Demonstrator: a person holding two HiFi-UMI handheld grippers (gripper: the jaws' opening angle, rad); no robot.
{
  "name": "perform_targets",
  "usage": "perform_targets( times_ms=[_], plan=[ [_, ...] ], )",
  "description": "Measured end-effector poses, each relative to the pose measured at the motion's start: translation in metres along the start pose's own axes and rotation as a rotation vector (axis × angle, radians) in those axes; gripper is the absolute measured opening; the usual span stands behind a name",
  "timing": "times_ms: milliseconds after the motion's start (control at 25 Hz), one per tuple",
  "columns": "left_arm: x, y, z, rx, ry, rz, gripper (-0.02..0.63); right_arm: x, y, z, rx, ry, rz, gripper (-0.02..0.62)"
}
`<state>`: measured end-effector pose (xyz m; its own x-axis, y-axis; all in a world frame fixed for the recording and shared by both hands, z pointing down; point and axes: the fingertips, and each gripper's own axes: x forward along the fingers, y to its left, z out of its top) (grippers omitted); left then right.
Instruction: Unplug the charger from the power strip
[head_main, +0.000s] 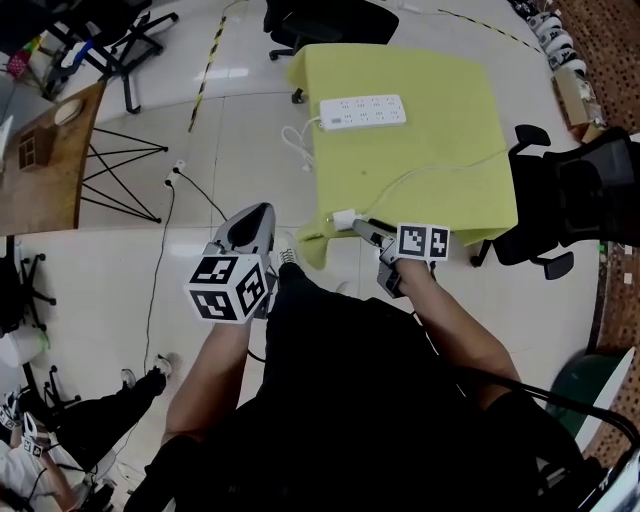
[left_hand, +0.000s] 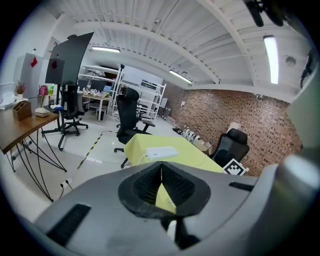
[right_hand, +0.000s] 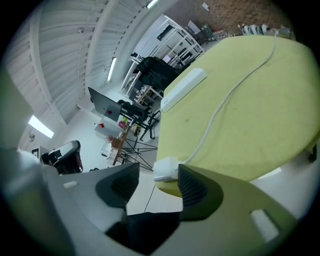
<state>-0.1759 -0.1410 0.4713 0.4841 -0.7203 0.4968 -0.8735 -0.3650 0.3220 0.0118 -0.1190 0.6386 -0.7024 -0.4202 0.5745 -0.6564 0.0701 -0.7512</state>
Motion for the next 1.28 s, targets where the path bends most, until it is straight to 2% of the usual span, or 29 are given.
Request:
perform_targets(
  times_ms=[200, 440, 640, 960, 1120, 1280],
  plan=[
    [-0.003, -0.028, -0.011, 0.014, -0.01, -0.003, 0.008, -0.036, 0.01, 0.006, -0.105, -0.063, 0.034, 0.208],
    [-0.002, -0.057, -0.036, 0.012, 0.049, -0.033, 0.008, -0.079, 0.045, 0.02, -0.305, -0.146, 0.084, 0.003],
    [0.009, -0.062, -0.023, 0.041, 0.058, -0.072, 0.008, -0.104, 0.091, 0.043, -0.466, -0.201, 0.139, 0.002],
    [0.046, -0.05, 0.026, 0.053, -0.003, -0.128, 0.008, -0.116, 0.129, 0.089, -0.625, -0.257, 0.079, 0.002],
    [0.056, -0.051, 0.028, 0.058, -0.006, -0.141, 0.008, -0.126, 0.141, 0.107, -0.619, -0.331, 0.097, 0.002],
    [0.047, -0.057, 0.022, 0.067, -0.023, -0.092, 0.008, -0.142, 0.139, 0.104, -0.645, -0.324, 0.128, 0.002]
  ],
)
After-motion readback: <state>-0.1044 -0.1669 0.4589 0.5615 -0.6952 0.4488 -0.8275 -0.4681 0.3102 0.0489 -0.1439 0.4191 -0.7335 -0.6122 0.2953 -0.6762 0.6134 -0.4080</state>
